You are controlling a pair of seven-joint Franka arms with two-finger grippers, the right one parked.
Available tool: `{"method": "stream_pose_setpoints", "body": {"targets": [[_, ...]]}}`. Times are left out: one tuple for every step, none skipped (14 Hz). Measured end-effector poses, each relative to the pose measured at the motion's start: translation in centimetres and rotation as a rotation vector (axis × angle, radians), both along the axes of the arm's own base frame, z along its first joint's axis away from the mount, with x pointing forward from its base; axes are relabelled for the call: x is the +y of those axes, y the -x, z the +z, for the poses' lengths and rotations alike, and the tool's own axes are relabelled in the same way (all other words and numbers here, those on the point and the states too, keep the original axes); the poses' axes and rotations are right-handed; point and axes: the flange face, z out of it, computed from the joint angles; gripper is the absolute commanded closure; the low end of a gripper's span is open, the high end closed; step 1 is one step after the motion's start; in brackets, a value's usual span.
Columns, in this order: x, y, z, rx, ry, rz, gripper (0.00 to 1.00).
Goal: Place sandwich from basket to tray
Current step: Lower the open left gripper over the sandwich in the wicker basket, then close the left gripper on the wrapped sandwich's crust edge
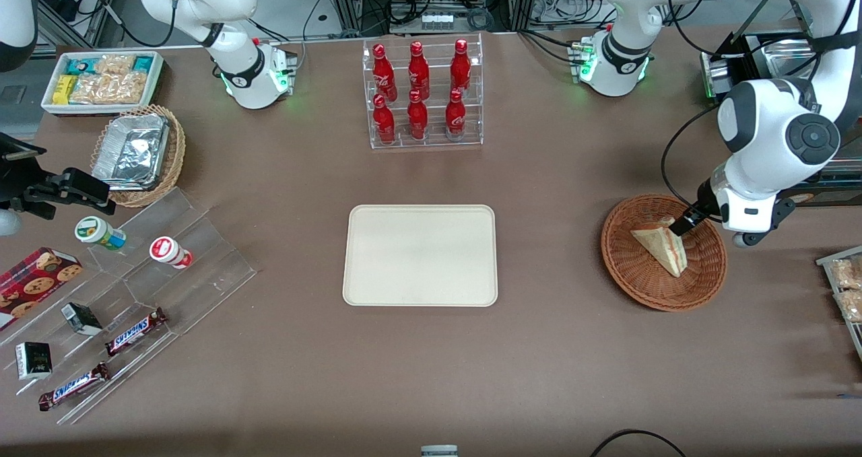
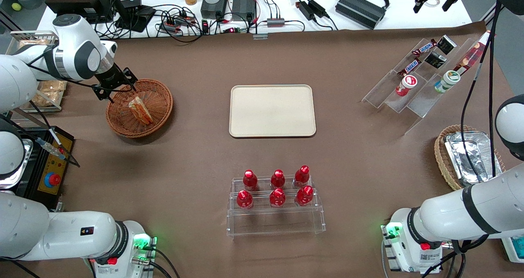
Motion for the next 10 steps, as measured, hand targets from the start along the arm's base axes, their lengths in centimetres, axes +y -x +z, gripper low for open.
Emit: {"method": "stream_pose_setpoints", "body": {"targets": [[0.2,0.0,-0.6,0.002,0.001,0.006,0.00],[0.2,0.0,-1.2,0.002,0.001,0.016,0.00],[0.2,-0.1,-1.8,-0.003,0.001,0.027,0.00],[0.2,-0.2,-2.5,-0.004,0.001,0.033,0.00],[0.1,-0.2,-3.2,-0.006,0.001,0.037,0.00],[0.1,-0.2,-4.0,-0.006,0.002,0.040,0.00],[0.0,-0.1,-4.7,-0.008,0.002,0.042,0.00],[0.0,0.1,-5.3,-0.010,0.003,0.043,0.00],[0.0,0.3,-5.8,-0.014,0.003,0.043,0.00],[-0.1,0.4,-6.2,-0.015,0.004,0.043,0.00]]}}
